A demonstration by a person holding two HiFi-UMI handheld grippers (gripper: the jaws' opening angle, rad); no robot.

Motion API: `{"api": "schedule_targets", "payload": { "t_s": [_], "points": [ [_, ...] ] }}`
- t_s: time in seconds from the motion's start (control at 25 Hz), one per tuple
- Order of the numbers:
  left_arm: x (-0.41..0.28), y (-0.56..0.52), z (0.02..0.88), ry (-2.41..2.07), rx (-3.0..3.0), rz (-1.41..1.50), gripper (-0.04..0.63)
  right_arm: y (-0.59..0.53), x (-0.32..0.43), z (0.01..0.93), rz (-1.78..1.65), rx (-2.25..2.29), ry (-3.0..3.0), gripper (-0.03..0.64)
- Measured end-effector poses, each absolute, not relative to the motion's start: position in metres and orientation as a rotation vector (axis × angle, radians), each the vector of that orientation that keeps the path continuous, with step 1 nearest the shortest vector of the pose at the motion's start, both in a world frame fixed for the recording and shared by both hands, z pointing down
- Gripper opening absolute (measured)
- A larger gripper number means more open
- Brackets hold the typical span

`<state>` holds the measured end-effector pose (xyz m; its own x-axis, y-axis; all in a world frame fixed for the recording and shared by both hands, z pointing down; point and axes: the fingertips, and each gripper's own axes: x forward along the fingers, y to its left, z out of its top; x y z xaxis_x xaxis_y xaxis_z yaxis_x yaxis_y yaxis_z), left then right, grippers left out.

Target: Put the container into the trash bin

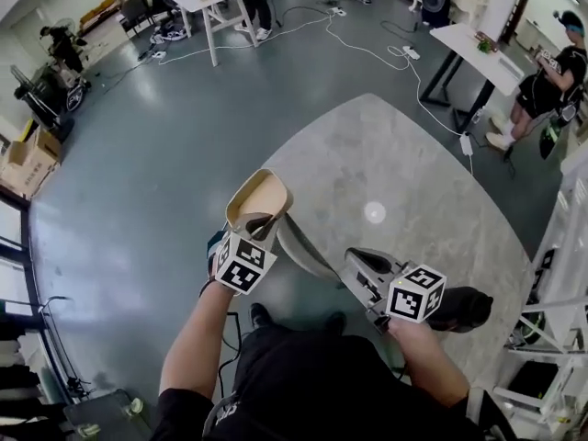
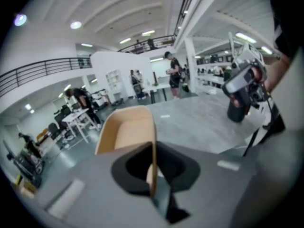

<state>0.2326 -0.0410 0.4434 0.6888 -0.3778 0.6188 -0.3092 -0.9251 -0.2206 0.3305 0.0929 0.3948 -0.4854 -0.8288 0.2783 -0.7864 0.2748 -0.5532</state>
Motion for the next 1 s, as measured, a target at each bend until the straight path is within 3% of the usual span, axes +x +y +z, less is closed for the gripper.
{"api": "schedule_targets", "payload": {
  "t_s": [0.6, 1.0],
  "points": [
    [-0.040, -0.144, 0.485, 0.929, -2.882, -1.091, 0.028, -0.064, 0.057, 0.388, -0.990, -1.306, 2.817, -0.006],
    [-0.074, -0.161, 0.562, 0.915, -2.890, -1.342, 0.028, -0.116, 0.024, 0.437, -1.182, -1.196, 2.834, -0.006]
  ]
}}
